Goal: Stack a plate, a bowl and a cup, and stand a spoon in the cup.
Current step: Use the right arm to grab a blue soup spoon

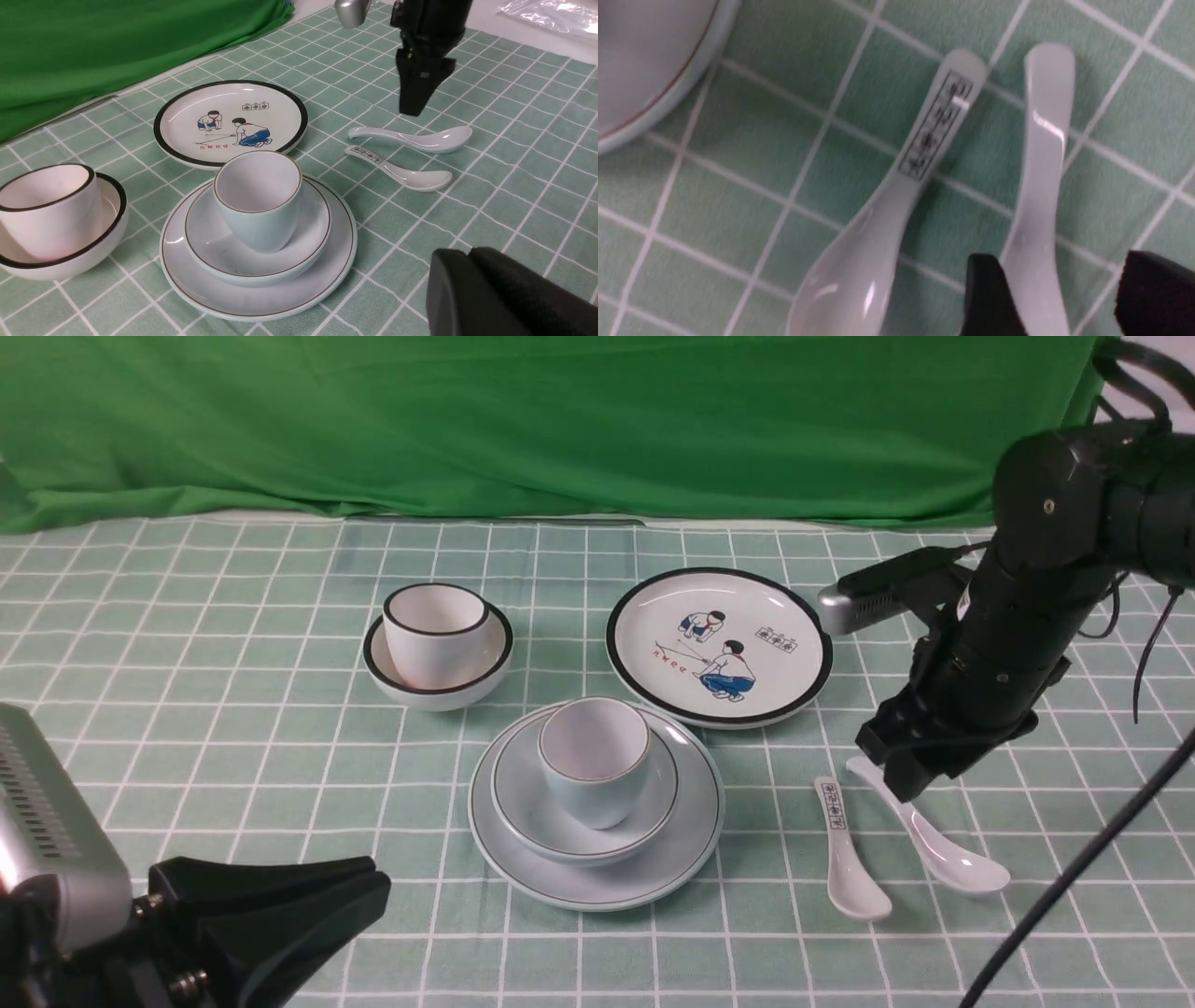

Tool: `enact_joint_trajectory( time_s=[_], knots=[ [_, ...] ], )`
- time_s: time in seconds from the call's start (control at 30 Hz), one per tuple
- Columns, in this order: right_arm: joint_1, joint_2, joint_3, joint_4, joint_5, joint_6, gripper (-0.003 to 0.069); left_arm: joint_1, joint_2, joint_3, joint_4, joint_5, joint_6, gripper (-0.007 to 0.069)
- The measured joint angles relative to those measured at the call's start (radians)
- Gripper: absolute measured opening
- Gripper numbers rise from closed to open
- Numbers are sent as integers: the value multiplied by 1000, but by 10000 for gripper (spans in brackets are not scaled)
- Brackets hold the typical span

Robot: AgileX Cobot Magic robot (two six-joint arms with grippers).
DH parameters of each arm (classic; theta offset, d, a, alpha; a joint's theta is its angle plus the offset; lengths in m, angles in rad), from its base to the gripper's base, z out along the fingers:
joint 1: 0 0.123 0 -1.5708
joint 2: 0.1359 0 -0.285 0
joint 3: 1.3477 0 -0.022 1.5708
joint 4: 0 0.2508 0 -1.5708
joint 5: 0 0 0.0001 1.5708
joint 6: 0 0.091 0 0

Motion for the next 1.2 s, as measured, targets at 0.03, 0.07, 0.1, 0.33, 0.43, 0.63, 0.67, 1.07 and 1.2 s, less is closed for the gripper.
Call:
enact_joint_trajectory(
  time_s=[0.03, 0.07, 0.1, 0.33, 0.43, 0.63, 0.67, 1.07, 1.2],
  knots=[
    [-7, 15, 0, 17, -23, -23, 429, 0, 0, 0, 0, 0, 0, 11],
    [-9, 18, 0, 20, -32, -33, 431, 0, 0, 0, 0, 0, 0, 11],
    [-16, 38, 0, 32, -61, -59, 433, 0, 0, 0, 0, 0, 0, 11],
    [-30, 106, 0, 48, -101, -109, 427, 0, 0, 0, 0, 0, 3, 11],
    [-37, 136, 0, 48, -107, -126, 426, 0, 0, 0, 0, 0, 4, 11],
    [-41, 153, -3, 40, -109, -155, 360, 0, 0, 0, 0, 0, 4, 11],
    [-42, 154, -3, 34, -109, -156, 321, 0, 0, 0, 0, 0, 4, 11],
    [-32, -25, 51, 84, -16, -96, 165, 0, 0, 0, 0, 10, 6, 11],
    [16, -227, 172, 136, -156, -92, 165, 0, 0, 0, 0, 10, 6, 11]
  ],
)
